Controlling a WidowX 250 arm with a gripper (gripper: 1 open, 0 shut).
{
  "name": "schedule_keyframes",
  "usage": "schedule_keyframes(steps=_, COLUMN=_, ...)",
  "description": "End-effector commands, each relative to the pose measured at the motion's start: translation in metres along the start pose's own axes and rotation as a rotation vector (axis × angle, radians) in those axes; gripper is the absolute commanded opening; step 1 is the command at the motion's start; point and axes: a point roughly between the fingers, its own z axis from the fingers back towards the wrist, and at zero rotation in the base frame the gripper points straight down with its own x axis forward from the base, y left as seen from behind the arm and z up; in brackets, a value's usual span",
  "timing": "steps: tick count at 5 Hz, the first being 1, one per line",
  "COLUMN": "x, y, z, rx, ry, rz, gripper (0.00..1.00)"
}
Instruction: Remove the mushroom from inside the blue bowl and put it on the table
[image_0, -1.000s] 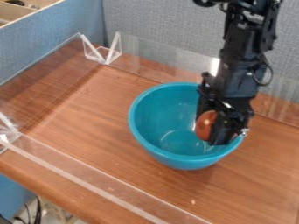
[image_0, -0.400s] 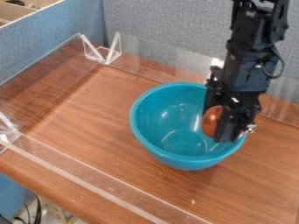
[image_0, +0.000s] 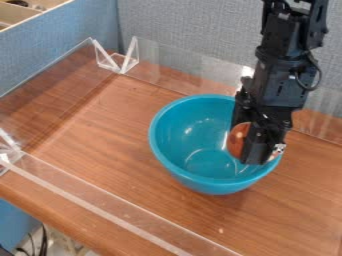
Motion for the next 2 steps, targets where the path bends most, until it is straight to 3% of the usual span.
schedule_keyframes(steps=1, x=-0.008, y=-0.003, z=0.029, rx=0.052, ry=-0.073, rz=-0.052, gripper=0.0)
schedule_keyframes(steps=2, x=-0.025, y=0.008, z=0.039, rx=0.053, ry=-0.068, rz=-0.011, gripper=0.0)
